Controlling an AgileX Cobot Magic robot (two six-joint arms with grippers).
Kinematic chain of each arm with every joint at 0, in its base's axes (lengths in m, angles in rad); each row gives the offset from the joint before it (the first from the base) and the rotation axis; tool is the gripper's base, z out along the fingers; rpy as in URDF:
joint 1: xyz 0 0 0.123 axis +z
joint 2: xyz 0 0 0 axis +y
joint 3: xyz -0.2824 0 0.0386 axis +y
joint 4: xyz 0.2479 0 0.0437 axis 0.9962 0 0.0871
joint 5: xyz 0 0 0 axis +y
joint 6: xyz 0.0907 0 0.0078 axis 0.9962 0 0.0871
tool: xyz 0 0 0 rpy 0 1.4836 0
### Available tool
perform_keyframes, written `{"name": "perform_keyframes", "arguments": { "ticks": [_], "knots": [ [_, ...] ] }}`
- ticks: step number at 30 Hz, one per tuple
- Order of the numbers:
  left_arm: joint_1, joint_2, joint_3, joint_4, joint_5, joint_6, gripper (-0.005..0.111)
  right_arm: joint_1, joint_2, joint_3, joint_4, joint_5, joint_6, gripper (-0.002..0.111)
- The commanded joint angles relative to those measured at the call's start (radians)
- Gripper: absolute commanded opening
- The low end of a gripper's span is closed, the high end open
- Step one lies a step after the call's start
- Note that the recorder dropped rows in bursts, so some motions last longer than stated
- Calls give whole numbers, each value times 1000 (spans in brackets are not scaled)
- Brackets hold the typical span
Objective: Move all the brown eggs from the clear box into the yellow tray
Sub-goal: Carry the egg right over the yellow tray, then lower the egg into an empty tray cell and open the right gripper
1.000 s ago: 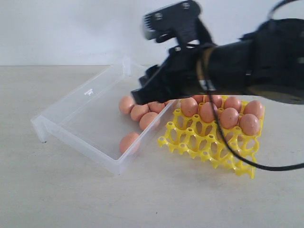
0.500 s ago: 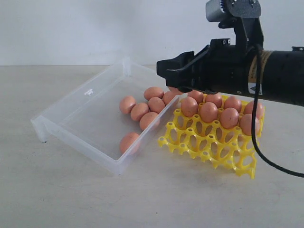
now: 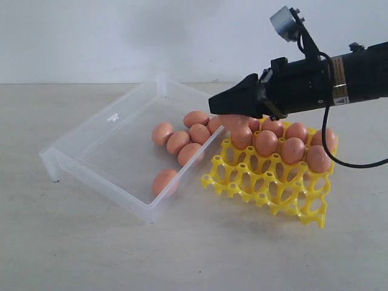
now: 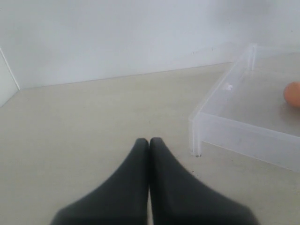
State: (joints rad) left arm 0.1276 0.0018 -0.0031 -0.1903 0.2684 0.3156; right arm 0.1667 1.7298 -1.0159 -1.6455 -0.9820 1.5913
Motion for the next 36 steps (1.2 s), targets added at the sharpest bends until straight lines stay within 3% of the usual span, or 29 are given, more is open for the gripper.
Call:
{"name": "perform_keyframes", "arguments": {
  "ticks": [1, 7, 14, 18, 36],
  "knots": [
    [1, -2, 3, -4, -7, -9, -4, -5, 1, -7, -90, 88, -119, 0],
    [1, -2, 3, -4, -7, -9, -4, -5, 44, -7, -5, 295, -302, 0],
    [1, -2, 3, -4, -7, -9, -4, -5, 199, -7, 266, 134, -594, 0],
    [1, -2, 3, -4, -7, -9, -4, -5, 256, -7, 327, 136, -664, 0],
    [1, -2, 3, -4, -10, -9, -4, -5, 326, -7, 389, 89, -838, 0]
  ]
}}
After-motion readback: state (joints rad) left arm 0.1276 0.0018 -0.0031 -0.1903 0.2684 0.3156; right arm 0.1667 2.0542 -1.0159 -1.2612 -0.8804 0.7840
